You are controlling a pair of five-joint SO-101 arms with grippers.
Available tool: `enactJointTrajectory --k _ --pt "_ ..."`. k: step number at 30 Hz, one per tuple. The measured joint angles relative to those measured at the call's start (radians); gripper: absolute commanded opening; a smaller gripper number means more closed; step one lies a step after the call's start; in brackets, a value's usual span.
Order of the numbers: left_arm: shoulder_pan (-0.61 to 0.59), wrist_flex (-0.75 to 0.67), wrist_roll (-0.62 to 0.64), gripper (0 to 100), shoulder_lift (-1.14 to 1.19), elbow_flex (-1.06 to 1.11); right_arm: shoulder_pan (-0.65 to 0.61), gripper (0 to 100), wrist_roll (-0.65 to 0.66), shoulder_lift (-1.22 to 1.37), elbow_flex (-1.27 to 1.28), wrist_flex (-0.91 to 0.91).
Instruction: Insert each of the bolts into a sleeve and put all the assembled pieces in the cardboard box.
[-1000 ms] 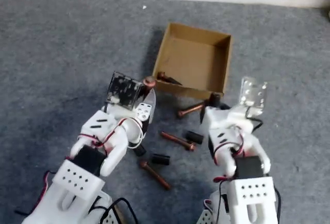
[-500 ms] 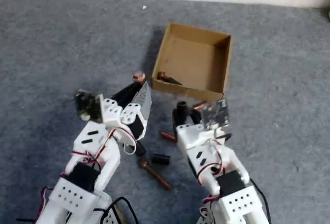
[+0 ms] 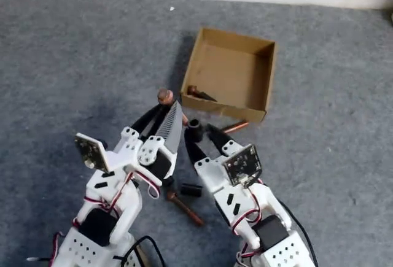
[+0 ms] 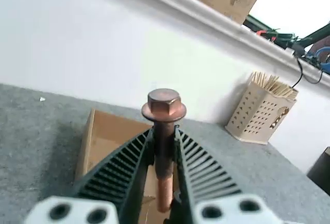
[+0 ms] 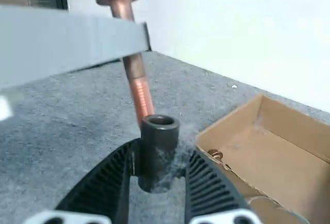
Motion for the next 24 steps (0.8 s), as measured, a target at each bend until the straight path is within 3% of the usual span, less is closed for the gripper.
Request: enactJointTrajectory --k 24 --pt "0.112 0.020 -0.040 1 -0.052 -0.043 -0.002 0.5 0.035 -0.006 0.000 0.035"
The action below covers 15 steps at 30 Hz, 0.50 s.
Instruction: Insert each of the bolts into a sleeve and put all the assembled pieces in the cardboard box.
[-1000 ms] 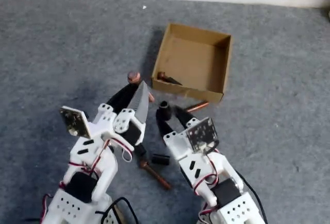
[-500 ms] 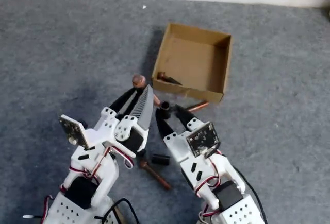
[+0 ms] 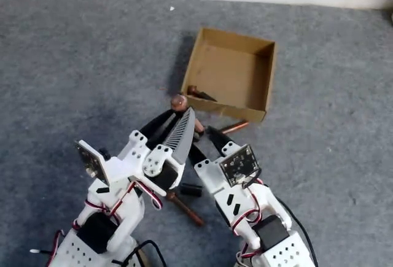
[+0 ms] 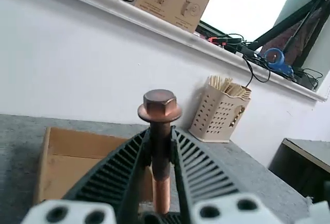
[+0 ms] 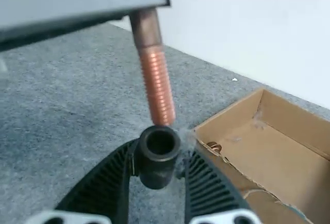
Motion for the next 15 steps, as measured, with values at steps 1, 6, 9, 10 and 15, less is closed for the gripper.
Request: enactJointTrajectory --k 1,6,9,10,15 --pt "0.006 0.000 0.000 1 0.000 0.000 0.000 0.5 0.000 0.000 0.000 0.000" --pt "0.012 0.000 0.000 1 0.000 0.000 0.000 0.5 0.000 0.000 0.000 0.000" --pt "0.012 0.000 0.000 1 0.000 0.000 0.000 0.5 0.002 0.000 0.000 0.015" --pt "0.012 0.000 -0.002 1 0.000 0.000 0.000 0.5 0.005 -0.002 0.000 0.028" --pt "-0.008 0.000 -0.020 1 0.000 0.020 0.000 0.5 0.044 -0.003 0.000 0.048"
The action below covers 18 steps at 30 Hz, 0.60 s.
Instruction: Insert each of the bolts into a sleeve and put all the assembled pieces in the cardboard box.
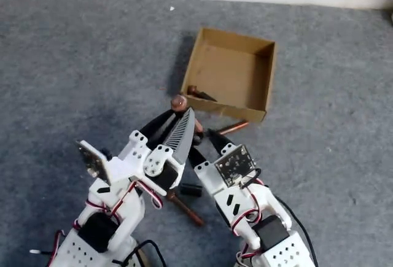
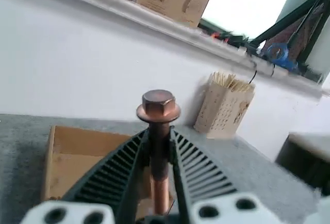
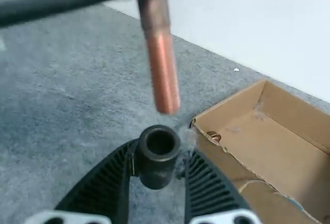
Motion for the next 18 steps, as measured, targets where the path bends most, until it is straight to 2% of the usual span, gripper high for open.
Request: enactJointTrajectory --k 6,18 --pt "0.000 0.000 -0.074 1 0.000 0.038 0.000 0.5 0.005 0.002 0.000 0.002" --pt "0.000 0.060 -0.081 1 -0.009 0.048 -0.002 0.5 0.068 0.002 0.000 0.041"
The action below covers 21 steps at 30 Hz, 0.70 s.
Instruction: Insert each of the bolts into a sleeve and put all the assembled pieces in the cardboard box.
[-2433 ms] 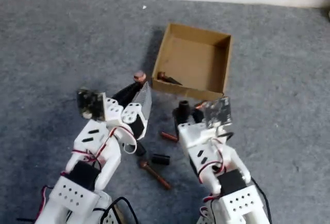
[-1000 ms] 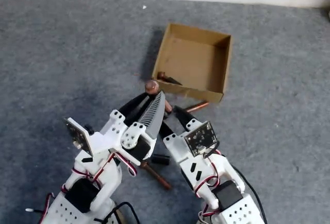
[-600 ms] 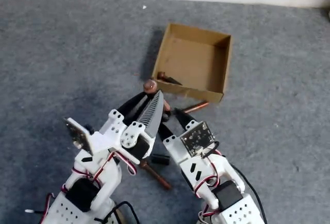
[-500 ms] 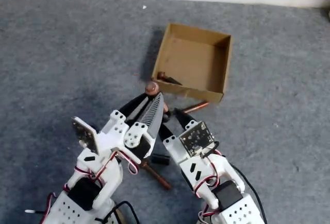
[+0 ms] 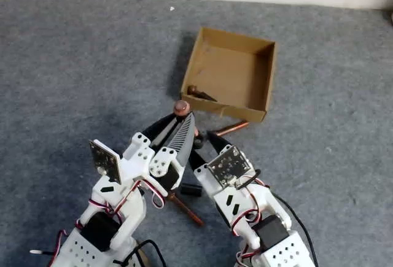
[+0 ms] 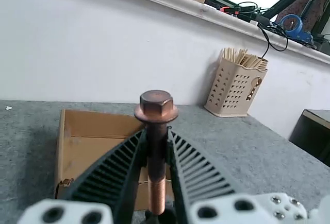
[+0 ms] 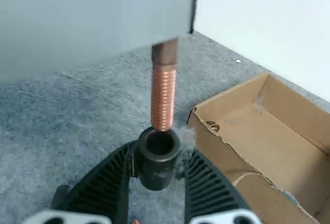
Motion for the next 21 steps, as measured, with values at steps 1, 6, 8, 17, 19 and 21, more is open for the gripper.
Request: enactJointTrajectory --k 1,6,8,17,19,21 --pt "0.000 0.000 -0.002 1 0.000 0.000 0.000 0.5 0.000 0.000 0.000 0.000" --pt "-0.025 0.002 -0.041 1 0.003 0.014 0.000 0.5 0.000 -0.002 0.000 -0.002" --pt "-0.026 0.003 -0.048 1 0.006 0.034 0.000 0.5 0.000 -0.002 0.000 -0.002" --pt "-0.026 0.003 -0.049 1 0.005 0.029 0.000 0.5 0.000 -0.002 0.000 -0.002" --pt "-0.026 0.003 -0.049 1 0.005 0.009 0.000 0.5 0.000 -0.002 0.000 -0.002" --pt "-0.026 0.003 -0.049 1 0.005 -0.014 0.000 0.5 0.000 -0.002 0.000 -0.002"
